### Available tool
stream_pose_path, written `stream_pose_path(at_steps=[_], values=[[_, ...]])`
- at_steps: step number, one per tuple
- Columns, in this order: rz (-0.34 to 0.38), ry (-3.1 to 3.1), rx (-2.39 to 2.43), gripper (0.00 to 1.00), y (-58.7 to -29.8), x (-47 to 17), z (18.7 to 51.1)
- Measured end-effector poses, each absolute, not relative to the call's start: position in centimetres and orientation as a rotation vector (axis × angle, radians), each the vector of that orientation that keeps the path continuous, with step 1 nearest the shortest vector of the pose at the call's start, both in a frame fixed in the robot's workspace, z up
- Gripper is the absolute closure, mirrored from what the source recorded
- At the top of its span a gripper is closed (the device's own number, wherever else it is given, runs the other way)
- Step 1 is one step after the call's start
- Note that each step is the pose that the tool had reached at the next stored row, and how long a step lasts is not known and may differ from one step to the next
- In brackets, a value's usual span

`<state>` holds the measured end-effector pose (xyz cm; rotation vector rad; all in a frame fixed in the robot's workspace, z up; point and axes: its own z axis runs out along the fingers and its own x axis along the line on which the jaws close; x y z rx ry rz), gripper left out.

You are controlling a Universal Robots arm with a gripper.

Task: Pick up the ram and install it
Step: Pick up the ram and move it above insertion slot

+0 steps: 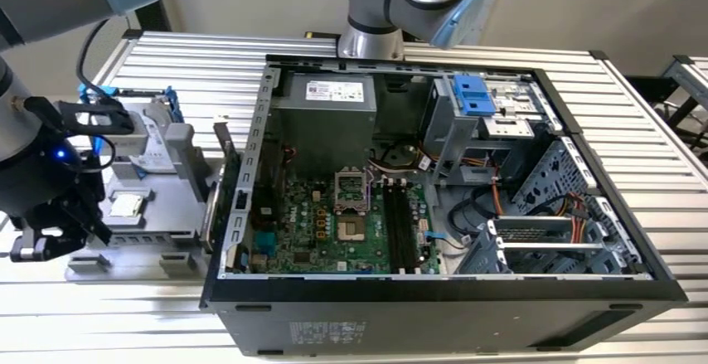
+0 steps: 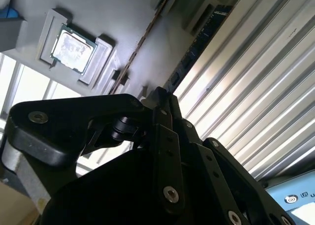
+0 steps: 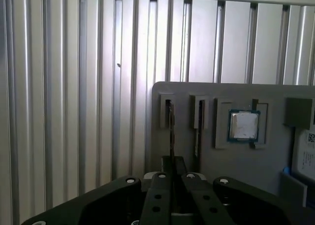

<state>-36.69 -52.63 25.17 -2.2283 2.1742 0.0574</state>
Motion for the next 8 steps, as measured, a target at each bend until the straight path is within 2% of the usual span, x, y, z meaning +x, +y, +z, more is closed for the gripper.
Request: stream_pose_path(at_steps=[8], values=[[0.057,2.174,-2.228,1.00,-52.63,-36.69,26.11]])
